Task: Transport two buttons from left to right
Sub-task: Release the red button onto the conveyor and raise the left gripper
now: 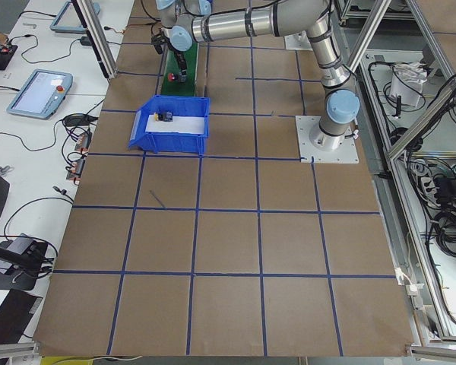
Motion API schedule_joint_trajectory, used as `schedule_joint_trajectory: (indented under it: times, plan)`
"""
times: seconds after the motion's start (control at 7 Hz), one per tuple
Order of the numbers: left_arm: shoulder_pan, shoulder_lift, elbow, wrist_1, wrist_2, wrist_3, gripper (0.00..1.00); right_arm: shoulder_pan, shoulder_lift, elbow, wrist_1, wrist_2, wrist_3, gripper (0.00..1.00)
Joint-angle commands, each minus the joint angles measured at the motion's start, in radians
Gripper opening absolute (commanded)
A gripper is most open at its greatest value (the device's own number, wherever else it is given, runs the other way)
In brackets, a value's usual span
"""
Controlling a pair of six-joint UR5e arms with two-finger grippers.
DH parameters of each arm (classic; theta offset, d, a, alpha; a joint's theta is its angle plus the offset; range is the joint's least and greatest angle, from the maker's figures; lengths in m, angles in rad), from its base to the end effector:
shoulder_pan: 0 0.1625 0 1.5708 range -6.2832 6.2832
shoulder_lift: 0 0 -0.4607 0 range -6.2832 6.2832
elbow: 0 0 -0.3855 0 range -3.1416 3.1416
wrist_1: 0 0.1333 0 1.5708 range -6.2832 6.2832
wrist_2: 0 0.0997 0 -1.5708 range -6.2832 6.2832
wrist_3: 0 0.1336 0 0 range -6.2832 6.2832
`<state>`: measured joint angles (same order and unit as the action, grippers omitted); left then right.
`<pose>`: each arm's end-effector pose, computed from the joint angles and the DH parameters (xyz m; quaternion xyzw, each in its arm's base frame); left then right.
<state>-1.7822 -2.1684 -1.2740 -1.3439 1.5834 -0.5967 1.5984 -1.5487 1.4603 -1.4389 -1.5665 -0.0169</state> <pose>-0.2791 -0.6734 0.2885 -0.1911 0.9809 0.0315 0.0203 0.1473 -0.4841 0.5193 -0.0222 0.9995 0.0218 0.0020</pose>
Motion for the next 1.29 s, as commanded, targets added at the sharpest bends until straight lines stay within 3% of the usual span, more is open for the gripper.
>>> schedule_joint_trajectory:
  times: [0.0,0.14,0.57,1.14]
  plan:
    - [0.015,0.008,0.018,-0.001,0.004,0.009,1.0,0.0,-0.001,0.0,0.0,-0.001,0.0,1.0]
    - [0.056,0.03,0.027,-0.001,0.0,0.035,1.0,0.0,-0.001,0.0,0.0,0.0,0.0,1.0]
    - [0.309,0.085,0.05,-0.014,-0.01,0.494,1.0,0.0,-0.001,0.0,0.0,0.0,0.002,1.0]
    - [0.36,0.056,0.042,0.0,-0.011,0.606,1.0,0.0,-0.005,0.026,-0.002,-0.001,0.002,1.0]
